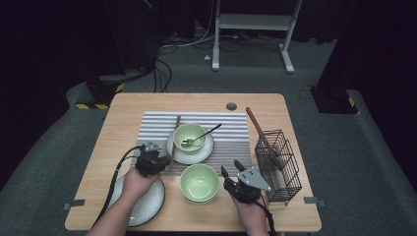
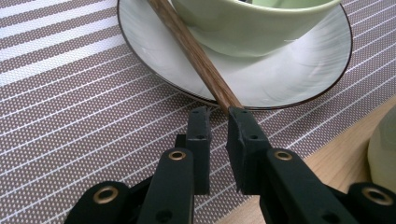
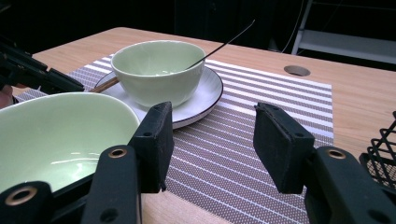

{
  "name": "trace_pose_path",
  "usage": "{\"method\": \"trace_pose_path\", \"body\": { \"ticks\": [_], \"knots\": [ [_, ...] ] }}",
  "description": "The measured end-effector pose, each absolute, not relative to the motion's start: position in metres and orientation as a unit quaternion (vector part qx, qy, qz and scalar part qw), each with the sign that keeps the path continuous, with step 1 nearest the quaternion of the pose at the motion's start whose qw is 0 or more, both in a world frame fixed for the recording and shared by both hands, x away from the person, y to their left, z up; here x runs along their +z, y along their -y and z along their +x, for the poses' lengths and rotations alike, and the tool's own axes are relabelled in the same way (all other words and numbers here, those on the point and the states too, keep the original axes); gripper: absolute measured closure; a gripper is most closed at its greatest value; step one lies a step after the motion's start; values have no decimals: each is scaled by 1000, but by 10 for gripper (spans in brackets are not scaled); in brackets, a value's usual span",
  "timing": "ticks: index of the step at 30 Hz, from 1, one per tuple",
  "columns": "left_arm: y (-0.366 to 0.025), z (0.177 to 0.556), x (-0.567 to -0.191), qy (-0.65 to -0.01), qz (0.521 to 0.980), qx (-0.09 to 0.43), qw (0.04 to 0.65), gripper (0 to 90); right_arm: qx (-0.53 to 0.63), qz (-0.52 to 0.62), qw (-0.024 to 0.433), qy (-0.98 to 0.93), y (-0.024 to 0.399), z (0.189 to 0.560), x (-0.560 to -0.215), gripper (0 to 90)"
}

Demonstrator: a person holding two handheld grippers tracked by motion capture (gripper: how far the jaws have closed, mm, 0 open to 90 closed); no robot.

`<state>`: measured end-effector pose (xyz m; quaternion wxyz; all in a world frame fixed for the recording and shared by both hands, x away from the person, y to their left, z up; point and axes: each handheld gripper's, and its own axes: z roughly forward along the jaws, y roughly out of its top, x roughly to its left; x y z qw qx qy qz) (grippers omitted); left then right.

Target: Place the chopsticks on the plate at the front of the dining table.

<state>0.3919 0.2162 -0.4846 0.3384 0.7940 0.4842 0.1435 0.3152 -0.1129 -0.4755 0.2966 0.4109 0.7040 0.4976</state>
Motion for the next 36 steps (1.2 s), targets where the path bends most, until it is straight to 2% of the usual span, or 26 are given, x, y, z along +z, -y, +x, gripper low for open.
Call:
{"method": "trace_pose_path", "body": {
  "ticks": [20,26,36],
  "knots": [
    [-224,386,-482,-484,792,142,343,770,497,408,297,-706,110,319,-476,474],
    [-230,378,-477,-476,790,157,353,724,491,412,300,-707,114,318,-478,474],
    [-259,352,-471,-471,774,198,374,572,477,422,301,-710,118,319,-484,470]
  ]
}}
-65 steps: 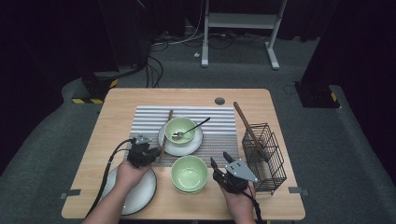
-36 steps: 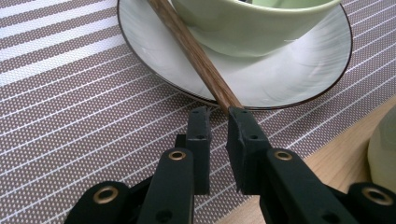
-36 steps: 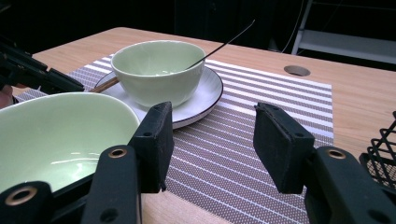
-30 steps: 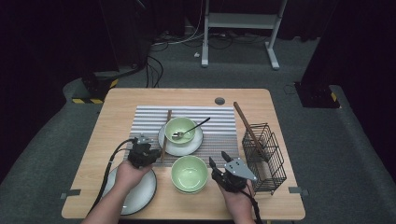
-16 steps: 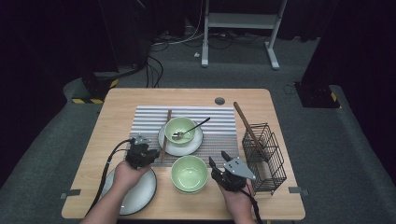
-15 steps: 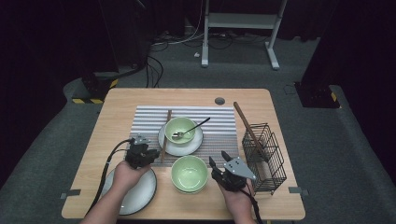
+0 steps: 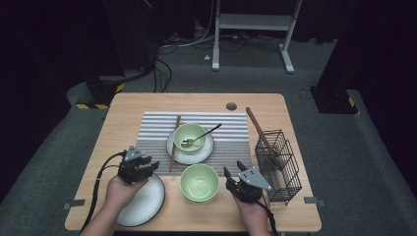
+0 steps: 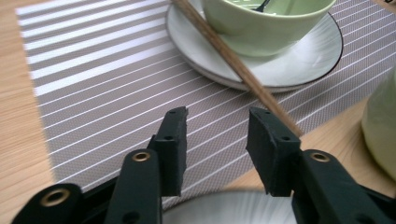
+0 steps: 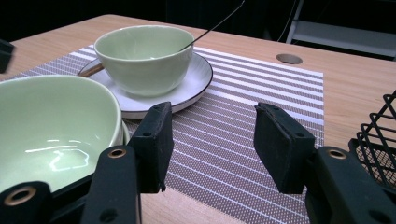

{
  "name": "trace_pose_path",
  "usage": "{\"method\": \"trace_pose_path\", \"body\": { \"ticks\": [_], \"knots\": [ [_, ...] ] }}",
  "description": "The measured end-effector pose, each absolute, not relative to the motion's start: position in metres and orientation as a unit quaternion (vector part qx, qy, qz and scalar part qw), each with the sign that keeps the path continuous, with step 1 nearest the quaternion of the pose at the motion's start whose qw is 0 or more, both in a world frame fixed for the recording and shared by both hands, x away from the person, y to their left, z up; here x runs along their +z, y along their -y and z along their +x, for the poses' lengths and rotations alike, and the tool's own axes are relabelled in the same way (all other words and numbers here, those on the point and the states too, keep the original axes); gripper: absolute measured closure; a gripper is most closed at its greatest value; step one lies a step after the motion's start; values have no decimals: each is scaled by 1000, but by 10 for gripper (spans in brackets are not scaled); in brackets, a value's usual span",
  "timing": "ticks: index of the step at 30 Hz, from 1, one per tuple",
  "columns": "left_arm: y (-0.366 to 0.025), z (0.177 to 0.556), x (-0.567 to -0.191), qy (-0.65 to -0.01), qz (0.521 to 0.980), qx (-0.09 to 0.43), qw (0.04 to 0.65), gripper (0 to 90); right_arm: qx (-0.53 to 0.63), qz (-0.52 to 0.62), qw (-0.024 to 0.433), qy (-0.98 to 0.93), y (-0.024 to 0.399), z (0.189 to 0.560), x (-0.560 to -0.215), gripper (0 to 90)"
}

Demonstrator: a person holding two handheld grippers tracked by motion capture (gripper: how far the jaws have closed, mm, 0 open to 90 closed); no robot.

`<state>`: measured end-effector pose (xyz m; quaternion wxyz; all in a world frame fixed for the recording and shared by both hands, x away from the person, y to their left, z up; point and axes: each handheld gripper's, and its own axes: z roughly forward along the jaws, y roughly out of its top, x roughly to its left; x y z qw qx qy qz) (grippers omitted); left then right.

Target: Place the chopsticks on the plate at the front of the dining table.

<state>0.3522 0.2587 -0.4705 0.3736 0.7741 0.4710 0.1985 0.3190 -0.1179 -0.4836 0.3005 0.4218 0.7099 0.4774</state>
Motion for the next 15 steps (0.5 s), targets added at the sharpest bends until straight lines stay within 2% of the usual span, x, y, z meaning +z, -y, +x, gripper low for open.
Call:
{"method": "trace_pose_path", "body": {
  "ticks": [11,15],
  "knots": [
    [-301,310,-476,-470,755,247,384,435,458,424,297,-723,114,321,-494,454],
    [-309,302,-477,-461,765,256,370,376,444,431,291,-730,112,323,-501,436]
  ]
}}
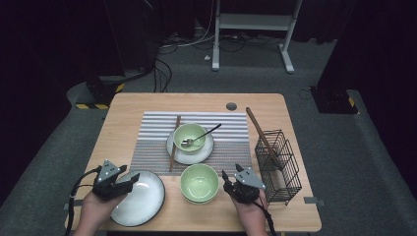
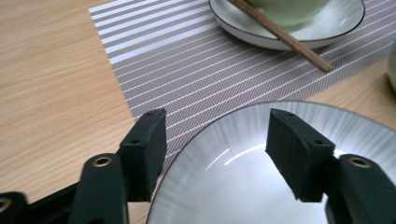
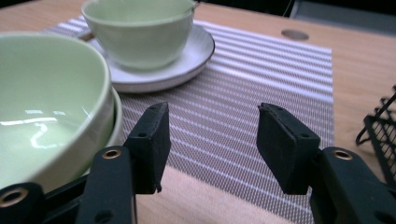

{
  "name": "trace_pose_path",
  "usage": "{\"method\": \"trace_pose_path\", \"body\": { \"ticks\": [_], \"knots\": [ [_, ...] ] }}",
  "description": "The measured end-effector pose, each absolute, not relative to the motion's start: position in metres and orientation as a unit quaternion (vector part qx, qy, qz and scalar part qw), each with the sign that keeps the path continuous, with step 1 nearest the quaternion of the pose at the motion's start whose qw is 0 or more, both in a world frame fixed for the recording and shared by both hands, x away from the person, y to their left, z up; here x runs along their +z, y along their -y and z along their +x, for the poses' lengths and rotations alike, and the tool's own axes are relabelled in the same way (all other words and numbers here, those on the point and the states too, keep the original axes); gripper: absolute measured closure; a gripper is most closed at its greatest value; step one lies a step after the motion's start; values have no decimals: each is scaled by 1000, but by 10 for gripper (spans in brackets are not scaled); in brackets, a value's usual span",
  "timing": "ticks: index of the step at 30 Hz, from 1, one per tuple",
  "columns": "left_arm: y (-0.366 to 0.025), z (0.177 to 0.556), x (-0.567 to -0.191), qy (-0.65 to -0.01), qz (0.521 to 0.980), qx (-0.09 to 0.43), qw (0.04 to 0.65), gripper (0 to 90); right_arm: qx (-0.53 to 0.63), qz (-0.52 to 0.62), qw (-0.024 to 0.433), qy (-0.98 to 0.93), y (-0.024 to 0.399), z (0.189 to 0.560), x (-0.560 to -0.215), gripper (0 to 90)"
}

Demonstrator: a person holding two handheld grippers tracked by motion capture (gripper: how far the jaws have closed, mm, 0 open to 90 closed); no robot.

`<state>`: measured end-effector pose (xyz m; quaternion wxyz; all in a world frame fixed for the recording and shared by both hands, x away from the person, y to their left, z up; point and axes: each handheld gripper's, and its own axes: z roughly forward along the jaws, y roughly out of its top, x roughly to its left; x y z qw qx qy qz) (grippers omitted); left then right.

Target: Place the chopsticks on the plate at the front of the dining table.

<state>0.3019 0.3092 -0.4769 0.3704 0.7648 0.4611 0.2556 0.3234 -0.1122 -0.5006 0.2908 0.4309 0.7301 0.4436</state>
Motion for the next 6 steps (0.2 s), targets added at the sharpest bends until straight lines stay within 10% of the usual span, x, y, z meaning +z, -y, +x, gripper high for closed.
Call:
{"method": "trace_pose_path", "body": {
  "ticks": [6],
  "knots": [
    [-318,296,-484,-470,756,259,375,359,395,453,267,-753,107,331,-514,384]
  ]
}}
